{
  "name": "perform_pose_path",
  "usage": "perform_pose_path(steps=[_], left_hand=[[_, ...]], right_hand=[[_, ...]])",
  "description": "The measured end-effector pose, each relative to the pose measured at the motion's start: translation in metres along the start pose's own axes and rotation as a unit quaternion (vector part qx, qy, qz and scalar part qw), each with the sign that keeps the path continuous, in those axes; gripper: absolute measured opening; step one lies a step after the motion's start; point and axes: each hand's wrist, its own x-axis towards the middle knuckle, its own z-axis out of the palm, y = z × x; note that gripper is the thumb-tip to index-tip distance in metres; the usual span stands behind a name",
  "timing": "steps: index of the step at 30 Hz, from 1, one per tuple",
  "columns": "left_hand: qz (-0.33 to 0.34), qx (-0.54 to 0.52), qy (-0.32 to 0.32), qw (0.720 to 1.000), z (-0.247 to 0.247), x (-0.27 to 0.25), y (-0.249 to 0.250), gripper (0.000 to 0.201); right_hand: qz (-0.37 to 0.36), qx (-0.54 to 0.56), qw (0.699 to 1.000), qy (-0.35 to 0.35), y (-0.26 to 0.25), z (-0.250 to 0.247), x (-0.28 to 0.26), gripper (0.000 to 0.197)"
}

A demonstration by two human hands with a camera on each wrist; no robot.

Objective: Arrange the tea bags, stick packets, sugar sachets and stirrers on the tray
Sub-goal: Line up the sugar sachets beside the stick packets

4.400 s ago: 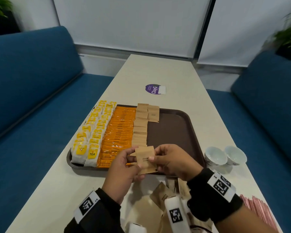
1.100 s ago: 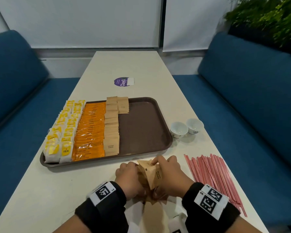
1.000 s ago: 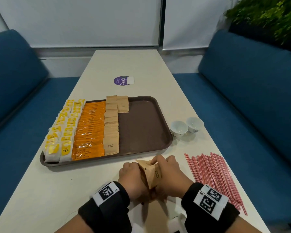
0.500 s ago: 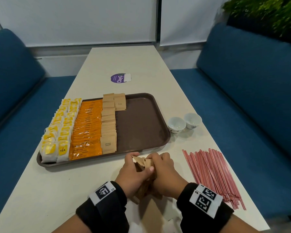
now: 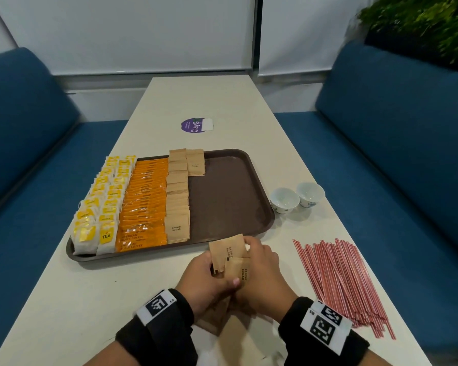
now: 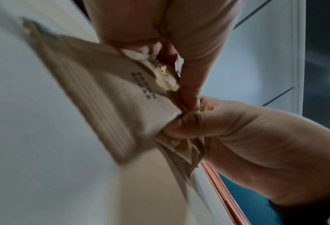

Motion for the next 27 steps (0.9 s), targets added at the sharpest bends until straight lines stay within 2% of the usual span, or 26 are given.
perform_pose_path(steps=[6,10,13,19,24,27], left_hand=[[0.023,0.029,-0.005,0.999,0.004,-0.002,-0.004,0.046],[0.032,0.038,0.002,0.999,0.004,0.001,-0.005,0.049],[0.046,0.049,0.012,0.998,0.003,0.001,-0.006,0.052],[0.054,0.007,0.007,0.998,-0.002,0.003,-0.008,0.048],[0.055,-0.06,0.021,0.996,-0.01,0.005,-0.005,0.046],[0.06,-0.102,0.055,0.991,-0.014,0.008,-0.005,0.045]], right_hand=[[0.002,0.098,0.995,-0.01,-0.001,0.003,0.001,0.055],[-0.016,0.116,0.993,-0.017,0.0,-0.002,-0.001,0.047],[-0.017,0.138,0.99,-0.028,0.0,-0.002,0.001,0.049],[-0.026,0.169,0.985,-0.037,-0.004,-0.01,0.005,0.053],[-0.042,0.197,0.979,-0.025,-0.012,-0.015,0.007,0.064],[-0.049,0.248,0.967,-0.02,-0.015,-0.016,0.01,0.066]])
